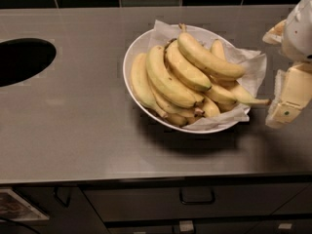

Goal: Pick banana from white bowl

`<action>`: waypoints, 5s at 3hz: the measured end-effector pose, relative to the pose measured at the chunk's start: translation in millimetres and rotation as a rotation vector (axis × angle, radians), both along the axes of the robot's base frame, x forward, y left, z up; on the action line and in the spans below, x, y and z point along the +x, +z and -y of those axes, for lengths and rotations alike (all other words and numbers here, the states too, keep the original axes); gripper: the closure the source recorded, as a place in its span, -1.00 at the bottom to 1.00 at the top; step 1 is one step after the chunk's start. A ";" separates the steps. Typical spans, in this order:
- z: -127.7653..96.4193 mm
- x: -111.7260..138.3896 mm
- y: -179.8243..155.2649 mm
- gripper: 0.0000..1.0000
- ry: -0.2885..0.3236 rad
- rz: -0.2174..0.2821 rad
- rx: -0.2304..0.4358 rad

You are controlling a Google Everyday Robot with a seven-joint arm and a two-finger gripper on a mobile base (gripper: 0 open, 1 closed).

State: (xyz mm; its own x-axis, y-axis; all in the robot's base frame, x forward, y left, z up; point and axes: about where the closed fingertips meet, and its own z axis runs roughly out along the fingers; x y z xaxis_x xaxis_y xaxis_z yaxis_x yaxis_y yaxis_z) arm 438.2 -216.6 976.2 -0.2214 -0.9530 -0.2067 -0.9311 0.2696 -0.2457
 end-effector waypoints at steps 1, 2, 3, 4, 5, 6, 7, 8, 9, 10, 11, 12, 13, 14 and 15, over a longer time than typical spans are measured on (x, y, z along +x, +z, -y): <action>-1.0 1.4 1.2 -1.00 0.003 0.004 -0.001; -7.3 16.2 -0.7 -0.73 0.045 0.001 0.019; -10.8 25.6 -8.3 -0.50 0.073 -0.013 0.046; -16.3 32.6 -12.2 -0.44 0.105 -0.020 0.066; -28.1 38.5 -5.5 -0.42 0.148 -0.011 0.069; -40.0 41.6 1.1 -0.38 0.187 -0.003 0.074; -44.5 42.9 -1.8 -0.30 0.201 -0.012 0.084; -48.1 44.0 -7.5 -0.20 0.211 -0.030 0.094; -50.9 47.0 -15.2 -0.20 0.216 -0.049 0.105; -54.6 52.3 -22.0 -0.20 0.225 -0.063 0.116; -54.6 52.3 -22.0 0.18 0.225 -0.063 0.116; -54.6 52.3 -22.0 0.64 0.225 -0.063 0.116; -54.9 52.6 -21.3 1.00 0.225 -0.060 0.116; -57.0 48.5 4.4 1.00 0.235 0.009 0.104; -61.2 41.1 35.4 1.00 0.262 0.103 0.089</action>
Offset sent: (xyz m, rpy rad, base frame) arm 0.0238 0.0108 -0.0022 0.0186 0.0178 0.0714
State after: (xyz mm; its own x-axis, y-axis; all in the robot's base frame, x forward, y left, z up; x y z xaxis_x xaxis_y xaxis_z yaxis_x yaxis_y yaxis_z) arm 479.3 -155.5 1011.7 0.0565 -0.9520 -0.3008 -0.9433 0.0479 -0.3285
